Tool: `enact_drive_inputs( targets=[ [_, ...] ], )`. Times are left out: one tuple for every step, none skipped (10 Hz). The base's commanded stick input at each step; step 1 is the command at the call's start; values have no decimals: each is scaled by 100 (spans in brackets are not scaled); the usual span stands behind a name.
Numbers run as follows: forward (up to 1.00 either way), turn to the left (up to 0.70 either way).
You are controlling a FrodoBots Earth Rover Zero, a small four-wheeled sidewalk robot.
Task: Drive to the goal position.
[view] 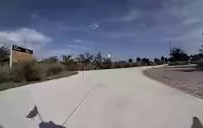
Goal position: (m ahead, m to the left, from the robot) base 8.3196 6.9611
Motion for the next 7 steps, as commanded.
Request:
enact_drive_inputs(
  targets=[
    [85, 0],
    [85, 0],
    [85, 0],
    [85, 0],
    [85, 0],
    [85, 0],
    [85, 0]
  ],
)
